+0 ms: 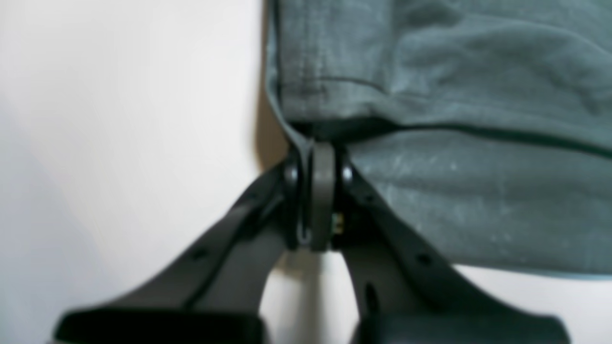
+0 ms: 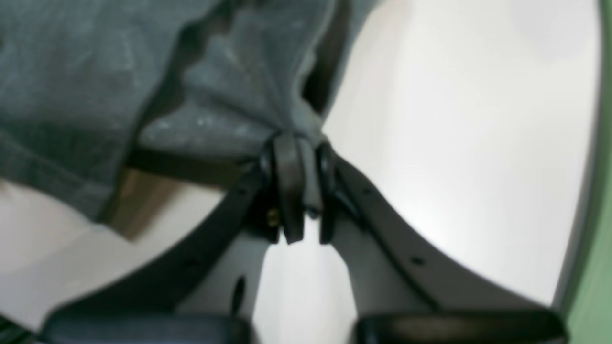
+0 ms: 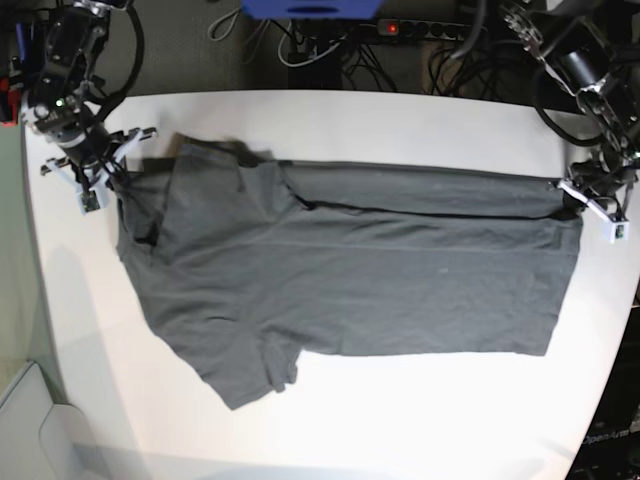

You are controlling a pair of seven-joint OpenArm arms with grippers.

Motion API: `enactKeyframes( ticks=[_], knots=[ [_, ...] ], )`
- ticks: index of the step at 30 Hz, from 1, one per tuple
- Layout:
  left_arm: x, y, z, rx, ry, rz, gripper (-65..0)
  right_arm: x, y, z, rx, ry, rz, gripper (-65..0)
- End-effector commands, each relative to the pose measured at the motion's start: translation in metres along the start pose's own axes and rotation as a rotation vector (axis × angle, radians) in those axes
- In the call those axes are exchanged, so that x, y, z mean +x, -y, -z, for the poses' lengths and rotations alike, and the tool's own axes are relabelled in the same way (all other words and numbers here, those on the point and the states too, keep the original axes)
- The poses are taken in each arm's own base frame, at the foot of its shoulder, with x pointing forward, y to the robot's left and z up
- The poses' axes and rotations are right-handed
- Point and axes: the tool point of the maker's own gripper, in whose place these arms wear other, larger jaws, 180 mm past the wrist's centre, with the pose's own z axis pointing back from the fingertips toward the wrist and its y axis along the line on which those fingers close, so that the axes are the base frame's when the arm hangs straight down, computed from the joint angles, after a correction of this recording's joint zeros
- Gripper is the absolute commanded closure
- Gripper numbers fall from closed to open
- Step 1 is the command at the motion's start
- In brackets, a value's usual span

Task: Layout the t-shirt on the table in an organized manner, then fold the t-shirt properly
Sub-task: 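Lower the folded edge with both grippers and release it, then move the right gripper to the sleeve and grasp it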

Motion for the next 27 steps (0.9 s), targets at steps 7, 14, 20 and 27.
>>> enactKeyframes(
  ticks=[7, 14, 20, 27],
  knots=[
    [-0.037, -0.024, -0.033, 0.087, -0.144, 0.102, -0.1, -0.031, -0.002, -0.026, -0.024, -0.048, -0.004, 0.0],
    [-0.050, -0.026, -0.040, 0.084, -0.170, 0.101, -0.1, -0.048, -0.006, -0.032, -0.015, -0.088, -0.005, 0.0],
    [-0.058, -0.023, -0.040, 0.075, -0.184, 0.098, -0.1, -0.047, -0.004, -0.031, -0.019, -0.089, -0.007, 0.0],
    [-0.068, -0.028, -0.044, 0.085, -0.213, 0.107, -0.1, -0.052, 0.004, -0.036, -0.046, -0.098, 0.009, -14.8]
  ],
)
